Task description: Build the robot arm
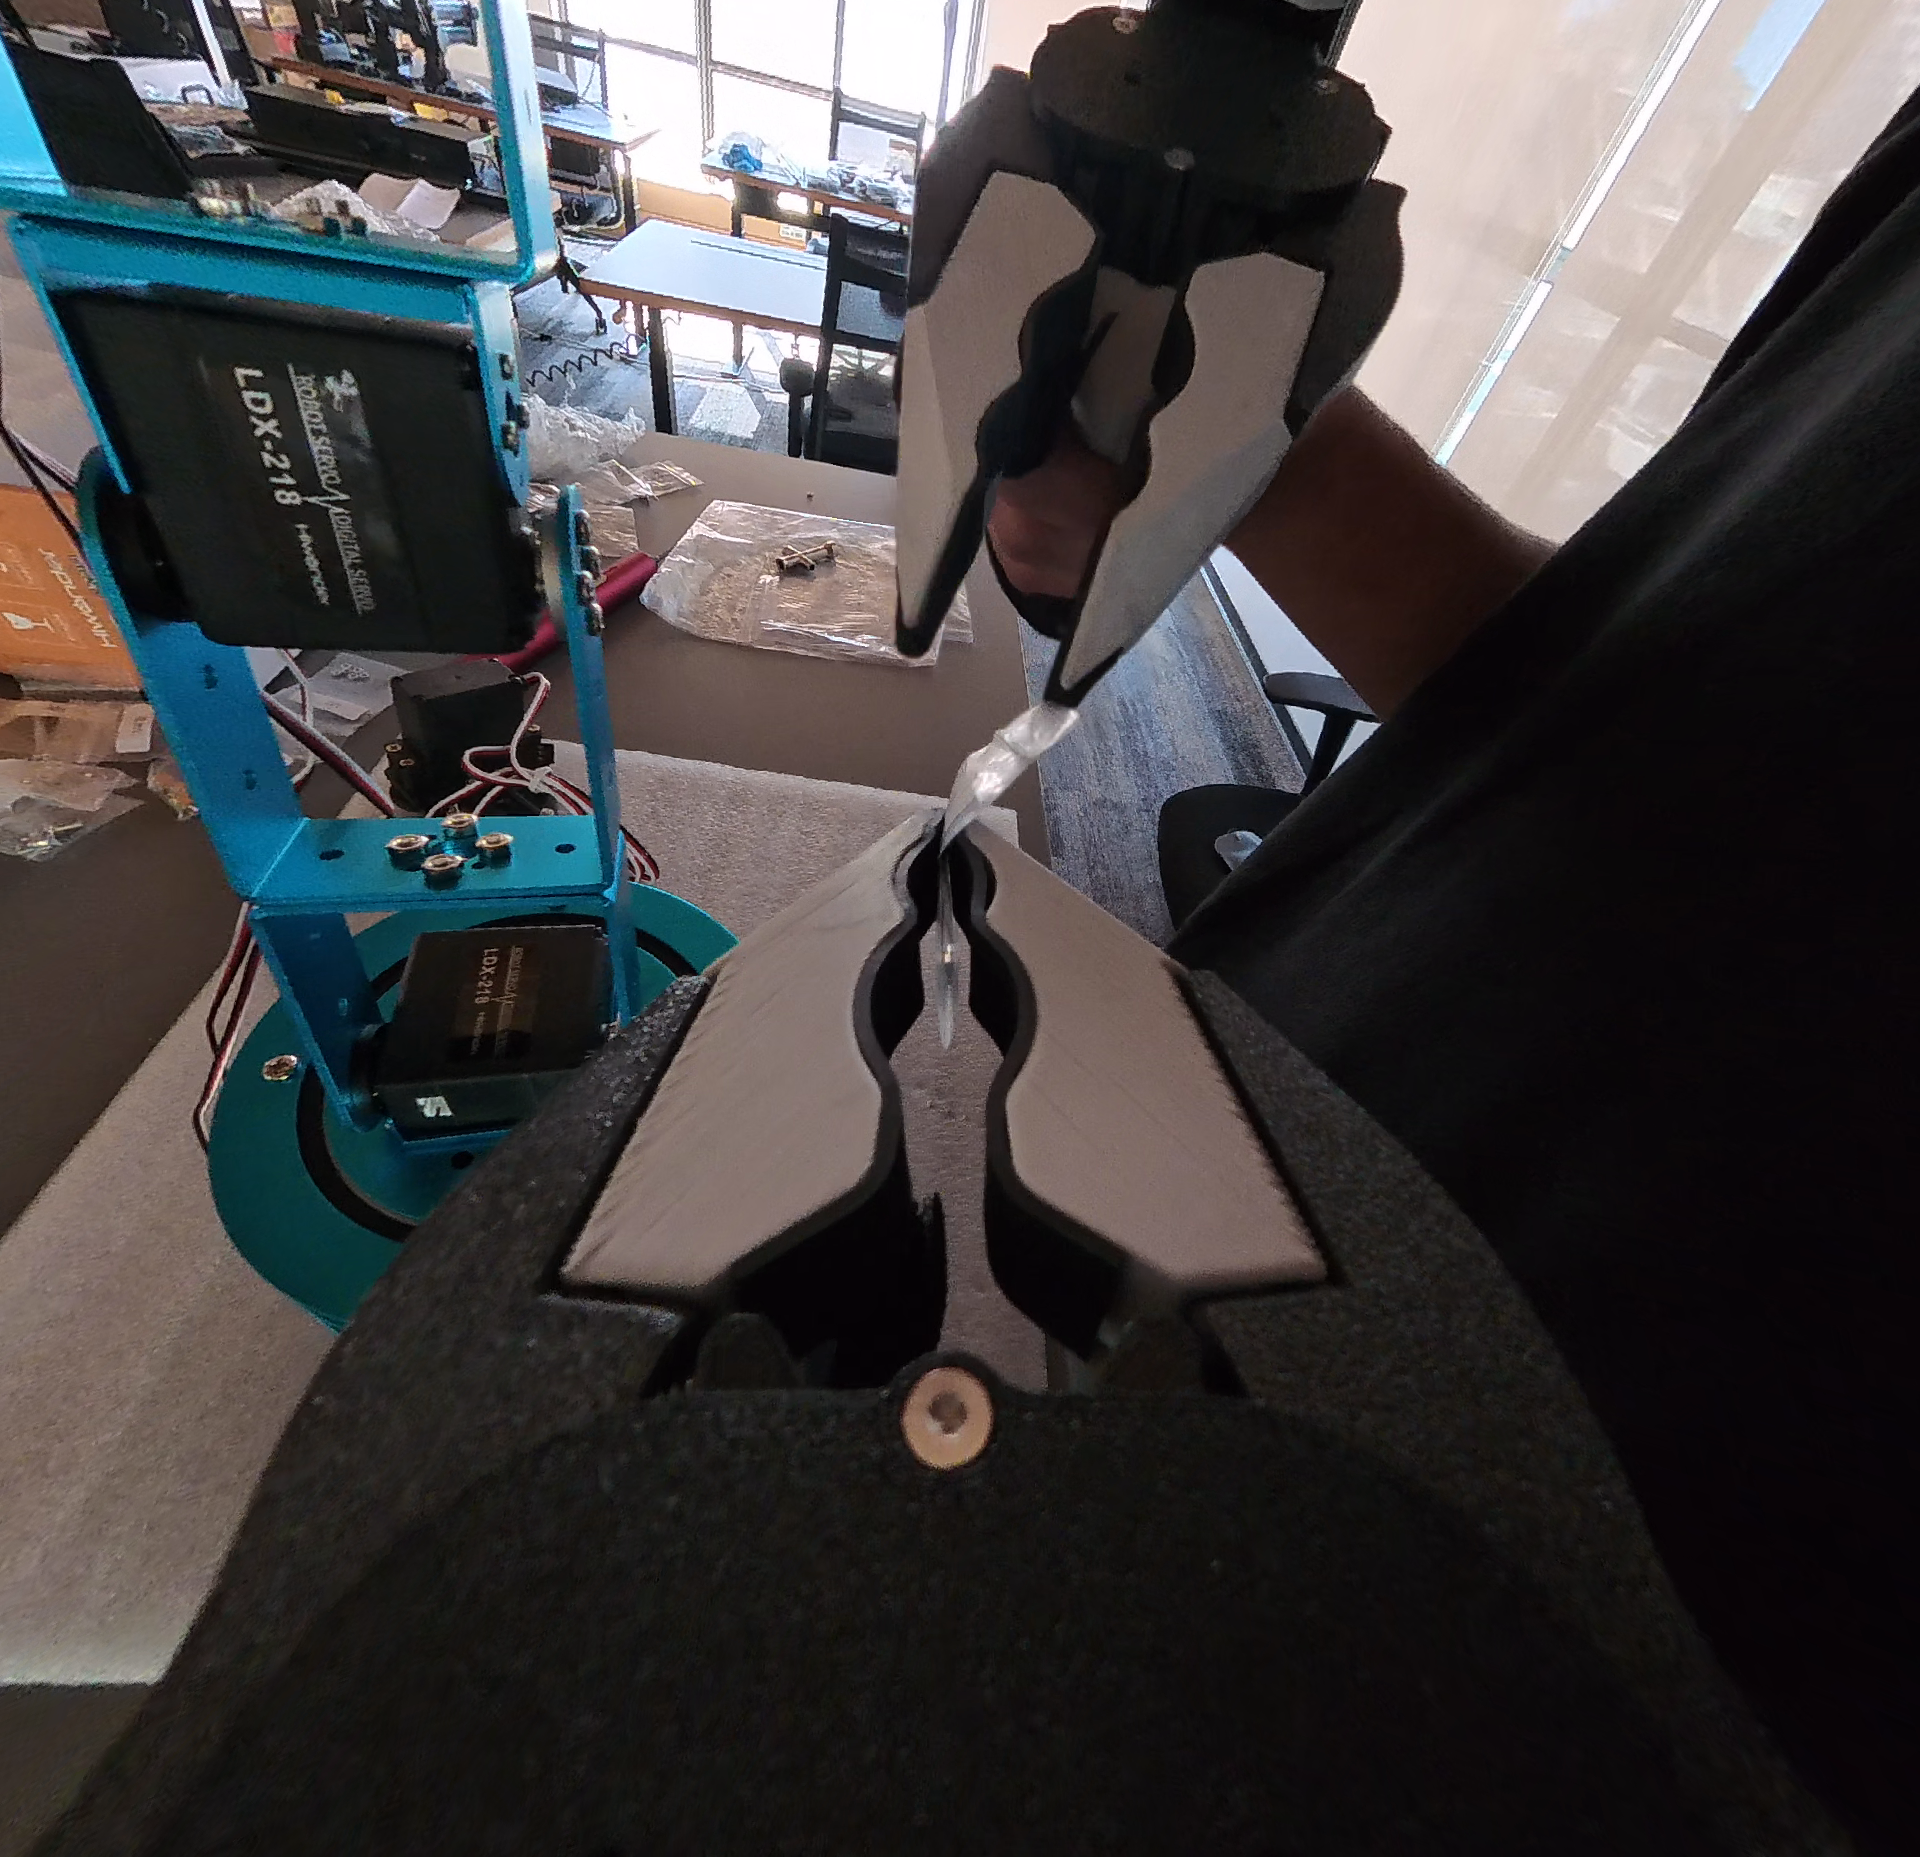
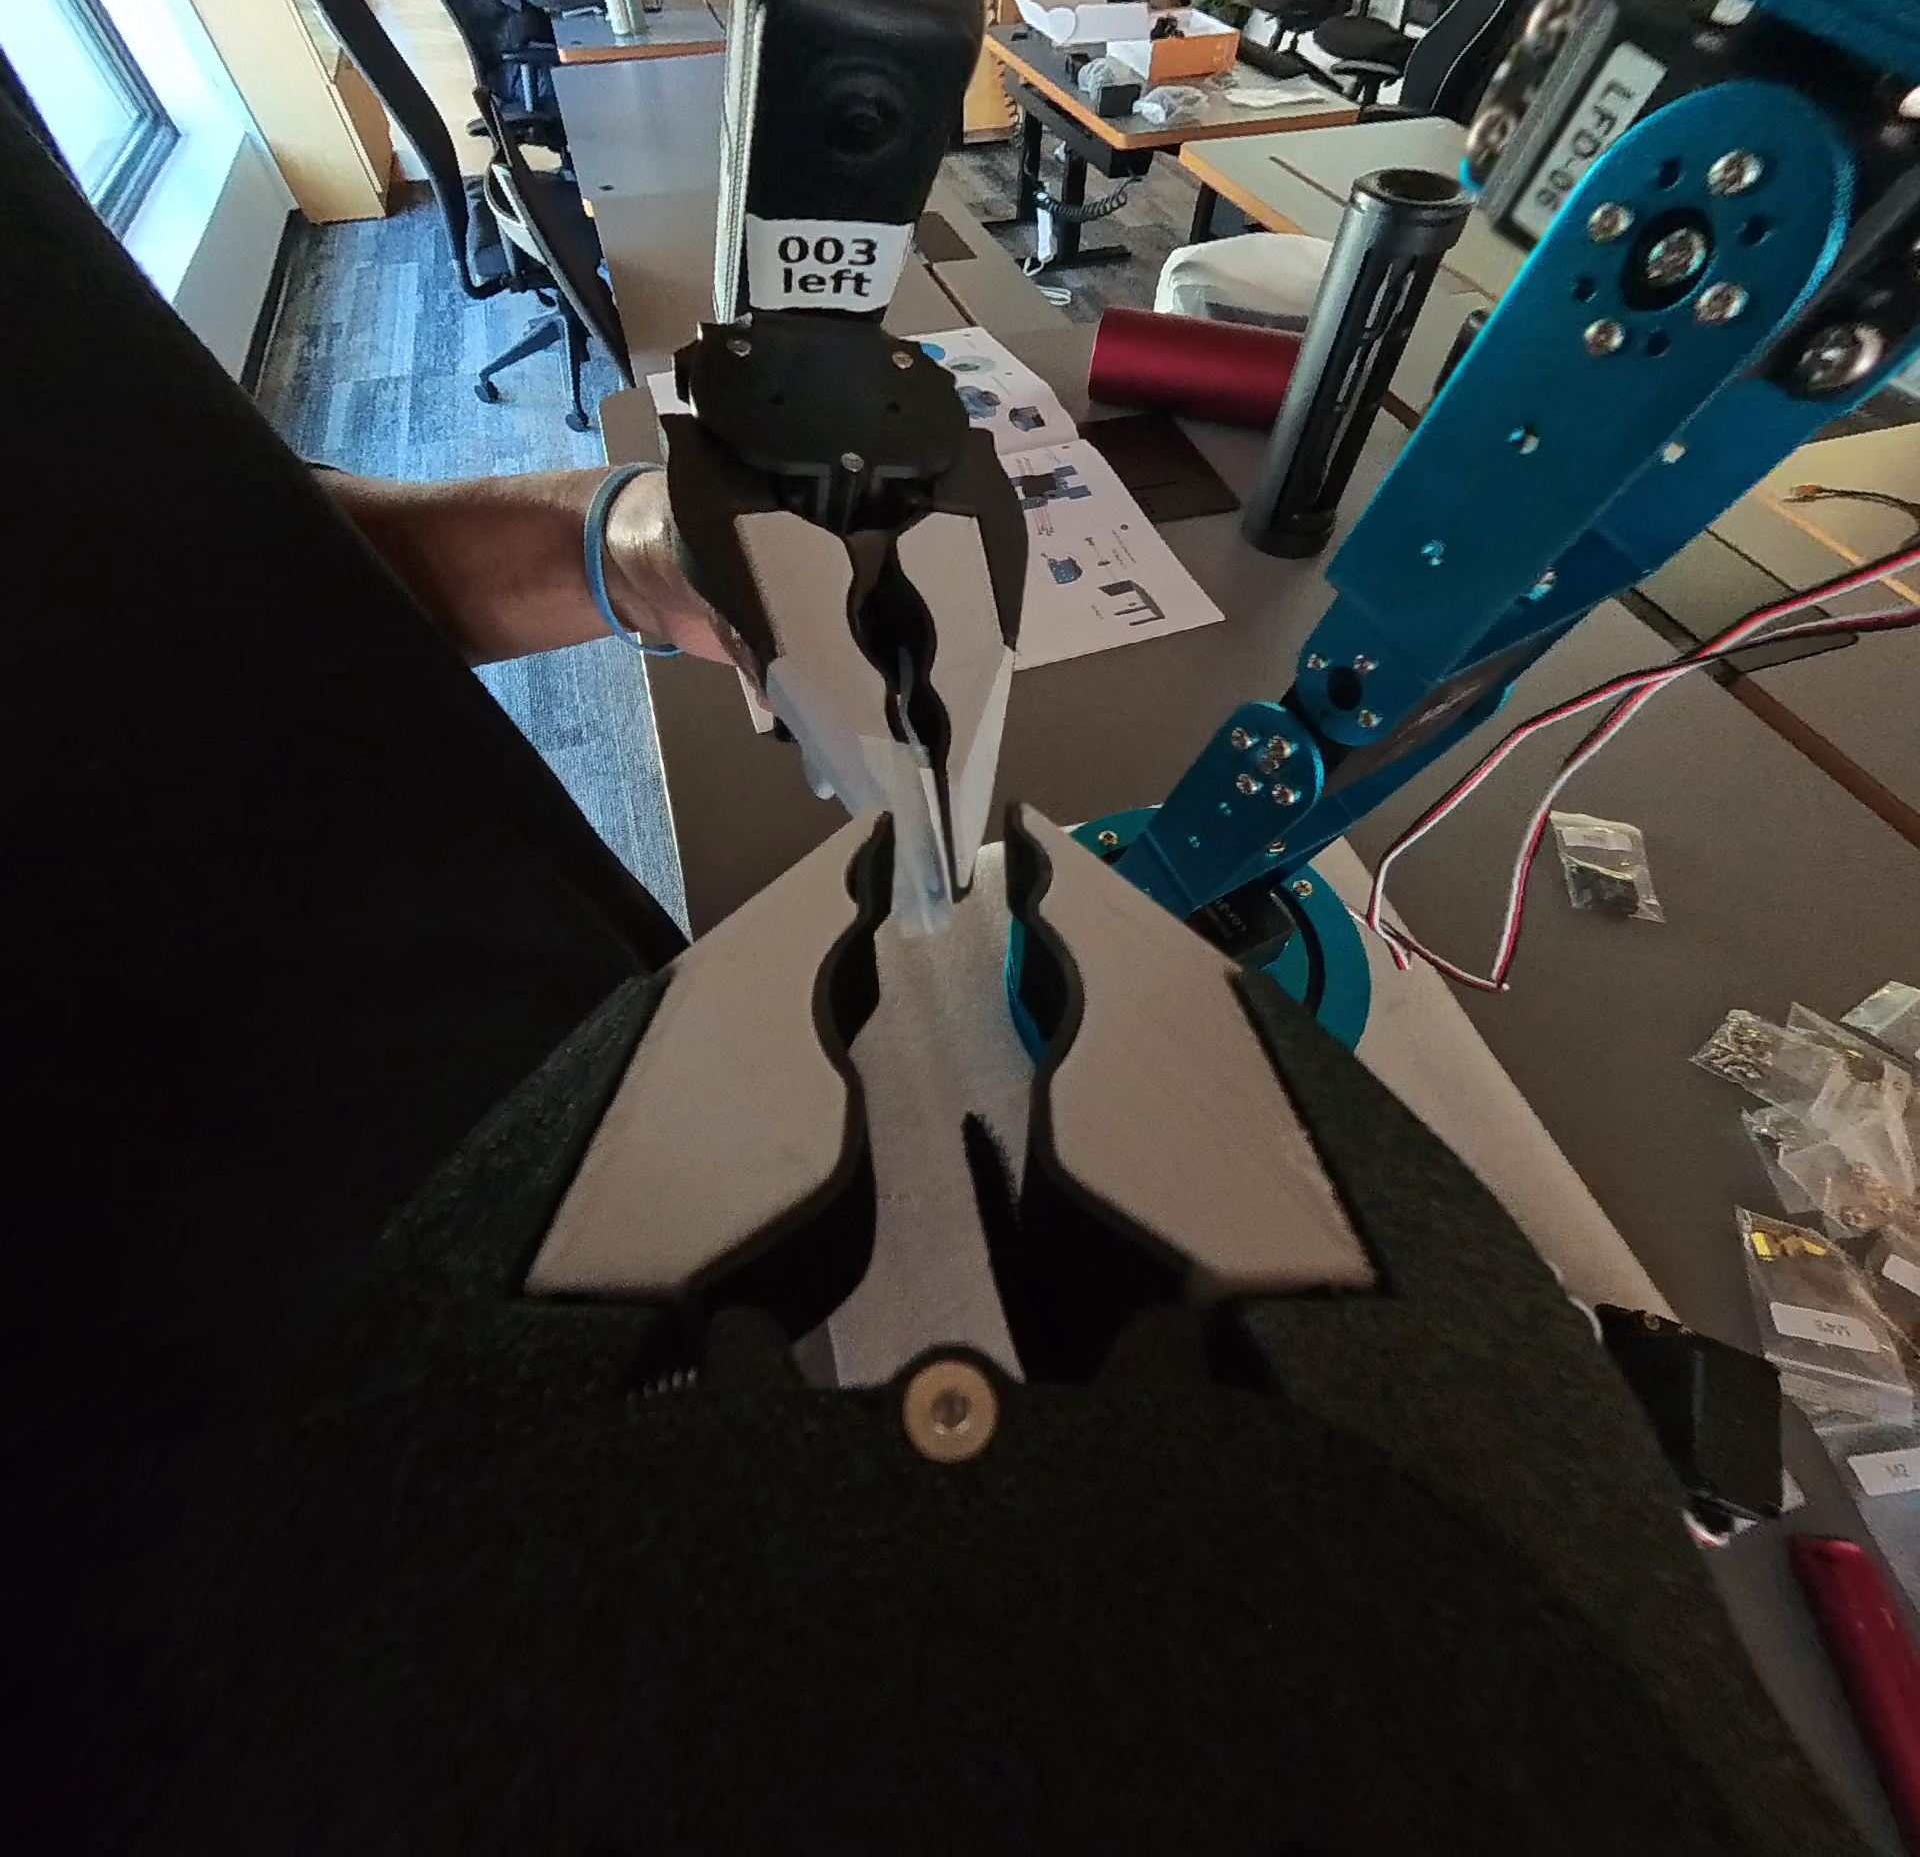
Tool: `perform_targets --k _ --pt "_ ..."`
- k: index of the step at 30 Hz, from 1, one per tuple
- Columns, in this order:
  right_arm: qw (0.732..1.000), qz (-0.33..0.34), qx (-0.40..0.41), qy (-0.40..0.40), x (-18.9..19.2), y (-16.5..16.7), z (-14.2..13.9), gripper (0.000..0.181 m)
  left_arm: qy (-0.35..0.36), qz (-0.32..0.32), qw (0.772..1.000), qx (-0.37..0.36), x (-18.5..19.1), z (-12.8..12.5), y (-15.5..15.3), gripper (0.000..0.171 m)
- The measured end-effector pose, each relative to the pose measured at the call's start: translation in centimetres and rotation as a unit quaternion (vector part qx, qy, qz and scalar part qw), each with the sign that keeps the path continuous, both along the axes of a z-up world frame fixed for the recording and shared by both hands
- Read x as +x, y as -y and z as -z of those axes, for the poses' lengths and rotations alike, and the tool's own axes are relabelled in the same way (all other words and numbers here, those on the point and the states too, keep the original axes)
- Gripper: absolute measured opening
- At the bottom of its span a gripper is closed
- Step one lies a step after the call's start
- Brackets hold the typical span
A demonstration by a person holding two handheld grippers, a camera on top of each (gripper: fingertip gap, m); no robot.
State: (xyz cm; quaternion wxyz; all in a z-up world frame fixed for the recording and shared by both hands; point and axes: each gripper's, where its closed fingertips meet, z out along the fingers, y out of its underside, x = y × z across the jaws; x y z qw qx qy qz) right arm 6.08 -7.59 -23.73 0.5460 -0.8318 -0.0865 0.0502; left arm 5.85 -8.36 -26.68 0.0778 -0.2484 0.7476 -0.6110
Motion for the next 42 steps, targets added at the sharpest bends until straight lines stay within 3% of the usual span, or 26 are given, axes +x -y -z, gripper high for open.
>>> perform_targets --k 11,18,34,40,42 --pt "1.0 -0.003 -0.005 0.01 -0.2 -0.4 0.2 0.018 0.0 0.0 1.0 0.003 0.1 0.1 -0.1 0.0" --pt "1.0 -0.012 -0.008 0.003 -0.3 -0.2 0.4 0.002 0.004 0.001 1.0 0.008 0.0 0.0 -0.1 0.0" --pt "0.998 -0.019 -0.034 -0.046 -0.5 -0.3 2.4 0.0 0.044 -0.004 0.995 0.089 0.0 1.0 0.2 0.0" --pt "0.997 -0.002 -0.013 -0.081 0.0 -0.3 2.2 0.0 0.015 -0.011 0.998 0.065 0.1 1.1 -0.3 0.0" --pt "0.992 0.017 0.015 -0.121 0.6 -0.3 1.9 0.0 -0.005 -0.022 0.998 0.055 0.3 1.3 -0.7 0.016"
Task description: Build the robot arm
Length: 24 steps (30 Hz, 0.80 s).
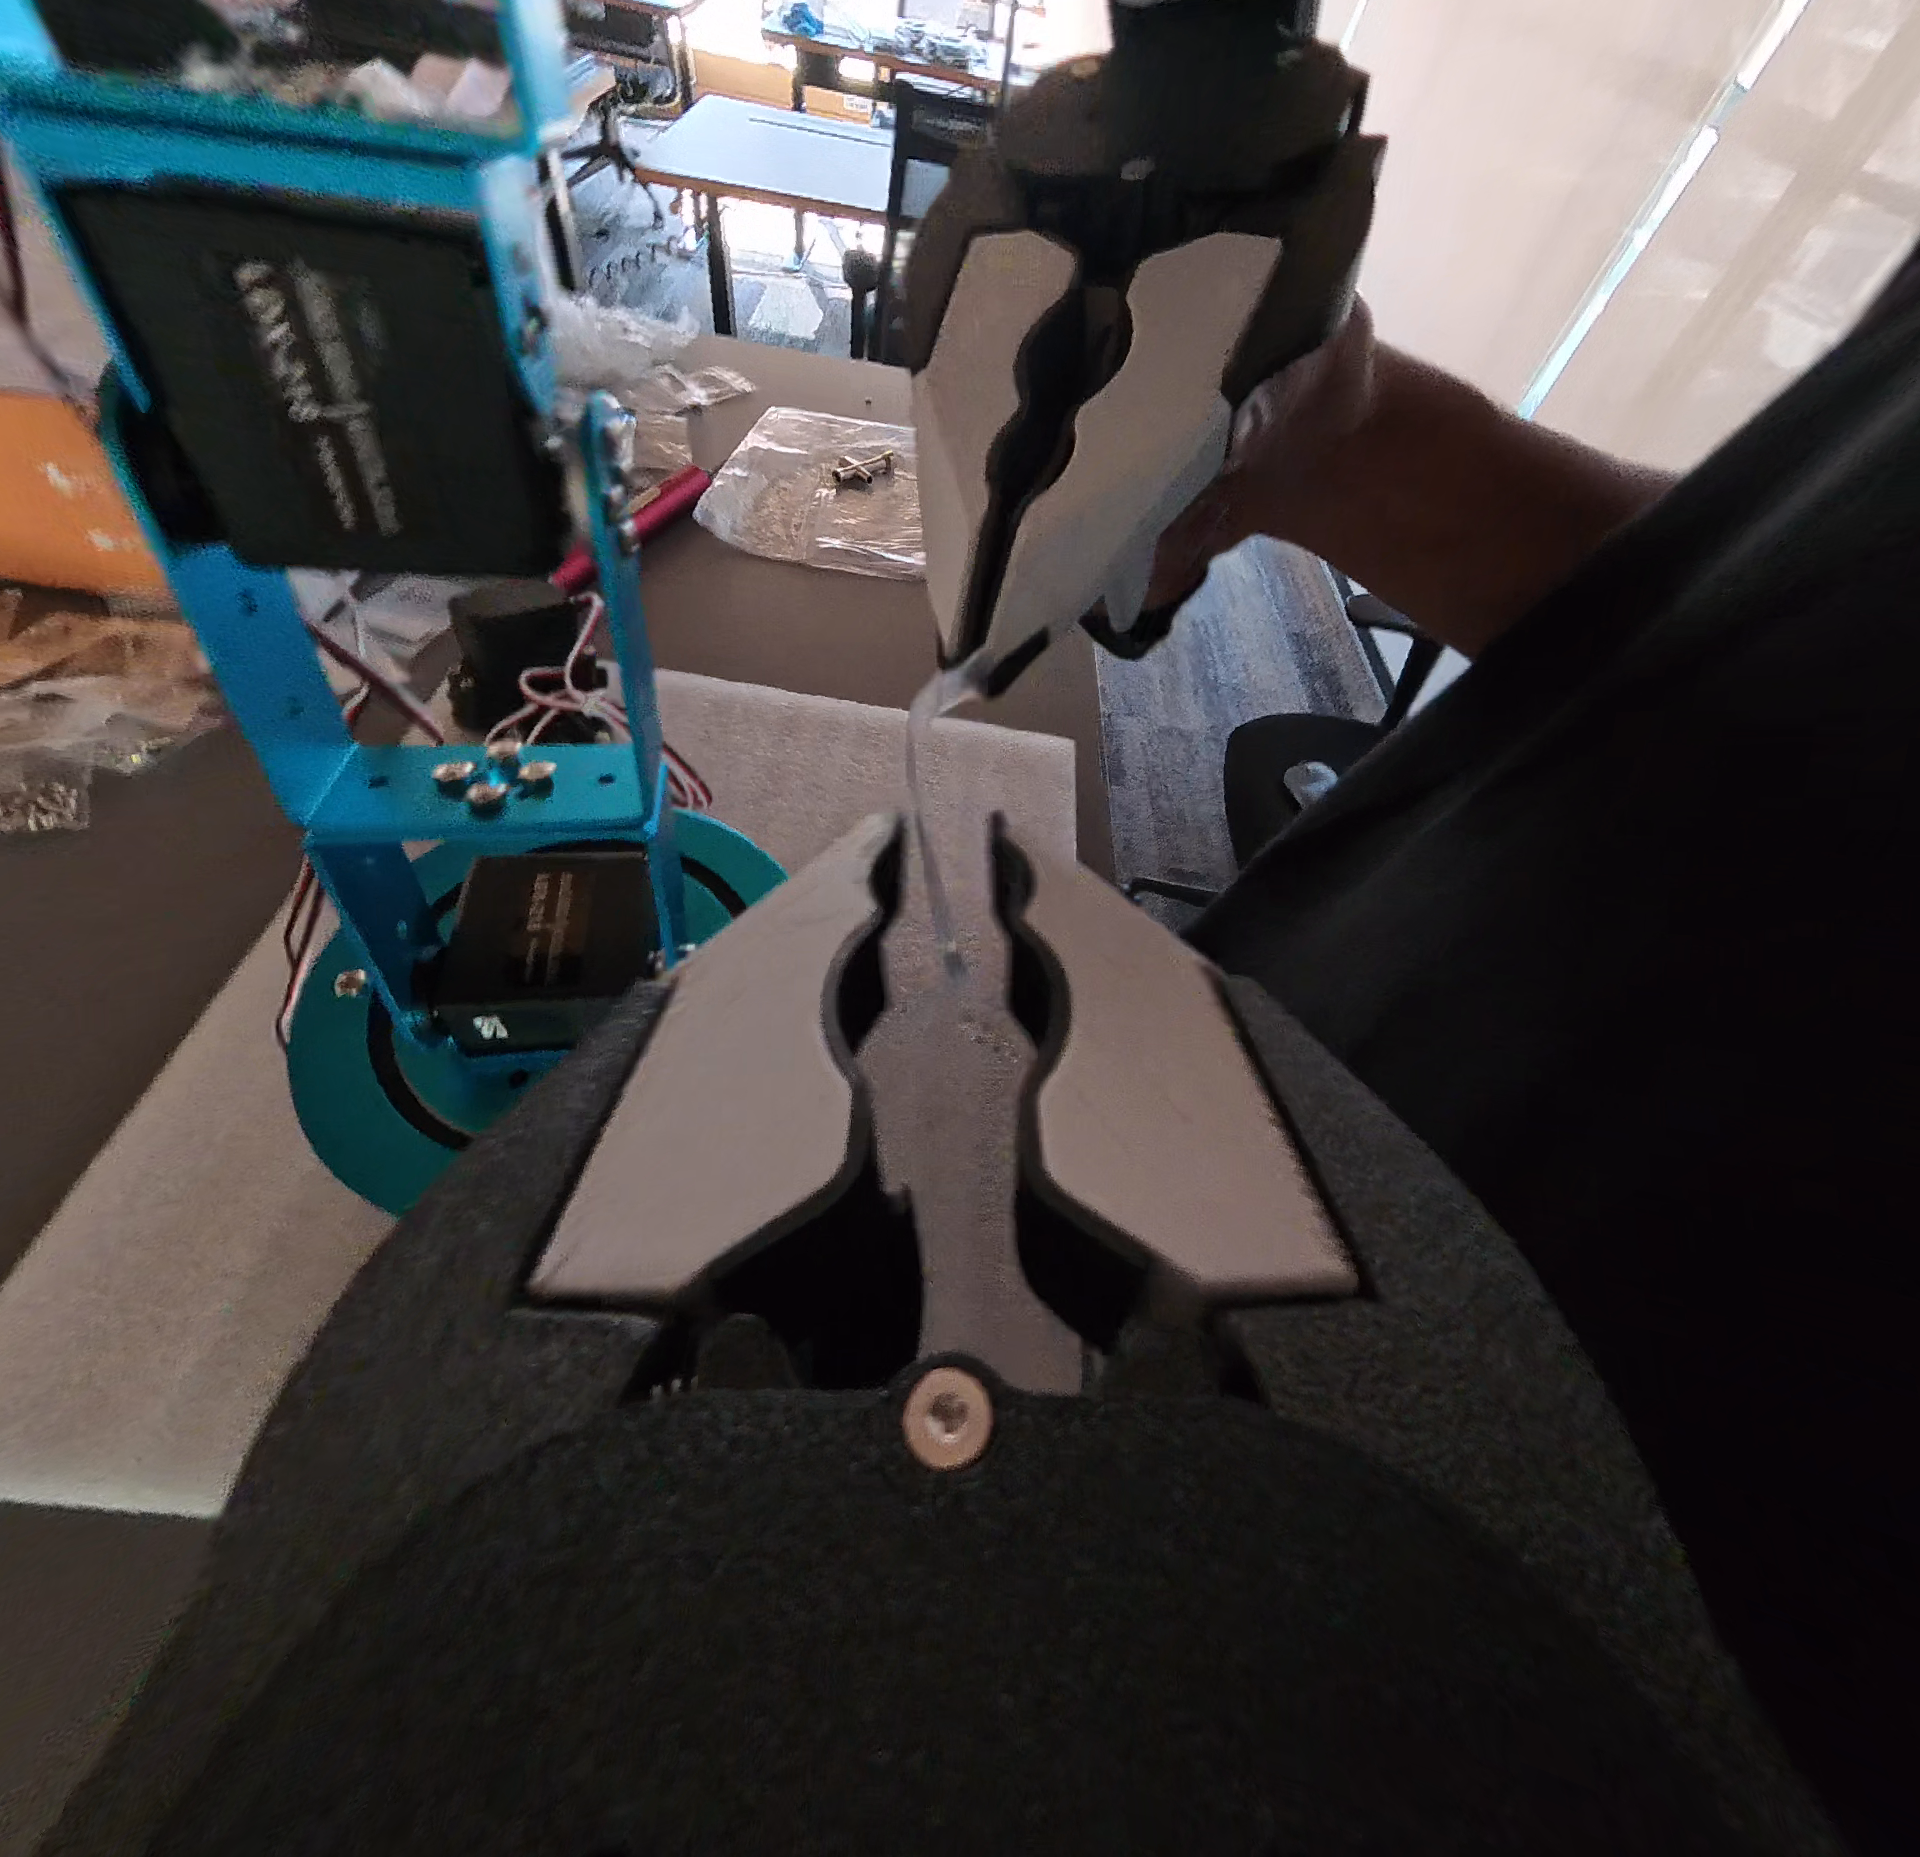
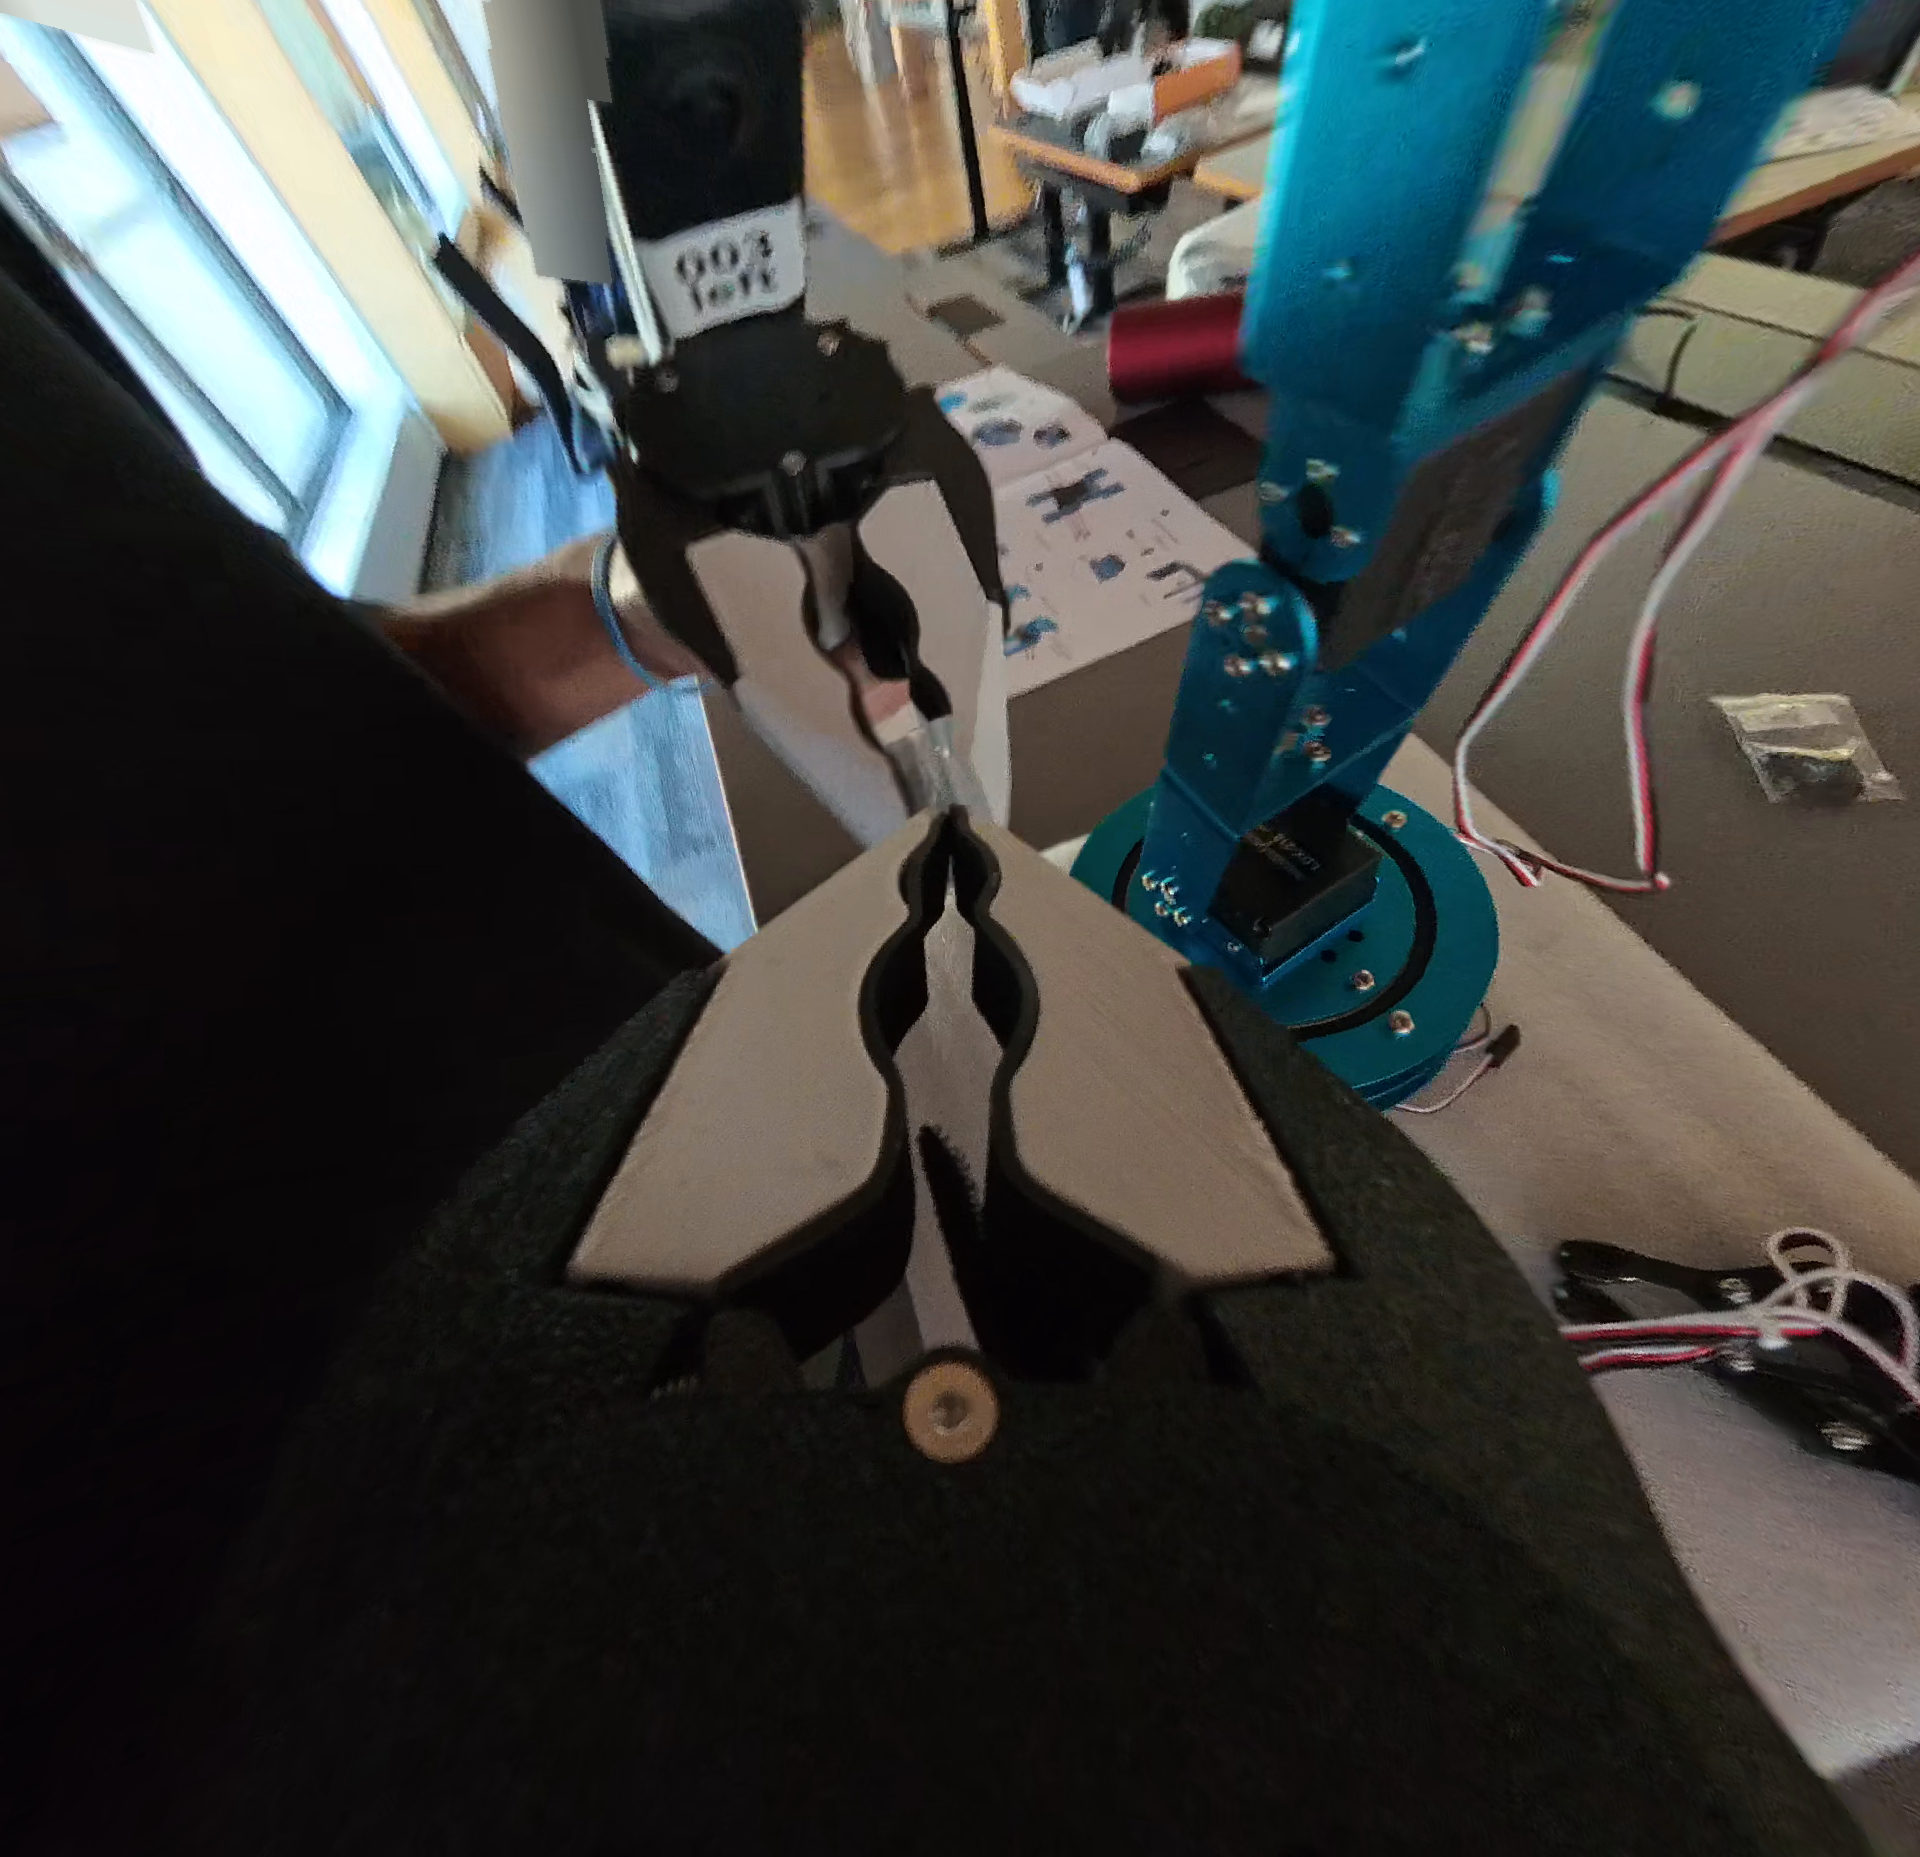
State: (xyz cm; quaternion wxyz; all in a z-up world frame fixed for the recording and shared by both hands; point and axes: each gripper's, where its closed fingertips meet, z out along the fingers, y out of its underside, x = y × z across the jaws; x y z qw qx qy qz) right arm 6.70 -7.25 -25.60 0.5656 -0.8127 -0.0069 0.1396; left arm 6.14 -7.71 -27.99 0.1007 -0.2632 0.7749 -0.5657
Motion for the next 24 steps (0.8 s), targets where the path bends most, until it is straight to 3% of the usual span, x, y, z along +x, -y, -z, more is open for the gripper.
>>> perform_targets --k 2,5,9,18,24 --pt "0.998 0.017 0.02 -0.052 0.5 0.1 0.1 0.0 -0.031 -0.02 0.999 -0.014 0.3 0.4 -0.6 0.038" --pt "0.992 0.039 0.028 -0.114 0.9 0.5 0.9 0.0 -0.043 -0.072 0.996 -0.03 0.7 0.2 -2.1 0.046" --pt "0.977 0.066 0.035 -0.199 0.8 0.8 1.5 0.0 -0.044 -0.108 0.989 -0.094 -0.2 -1.6 -2.4 0.025" --pt "0.945 0.039 0.072 -0.315 -1.6 1.9 0.6 0.0 -0.139 -0.051 0.956 -0.254 -0.9 -2.2 3.2 0.019" --pt "0.931 0.009 0.095 -0.352 -1.8 3.8 -0.7 0.0 -0.14 -0.026 0.945 -0.294 -1.2 -3.3 4.9 0.013"
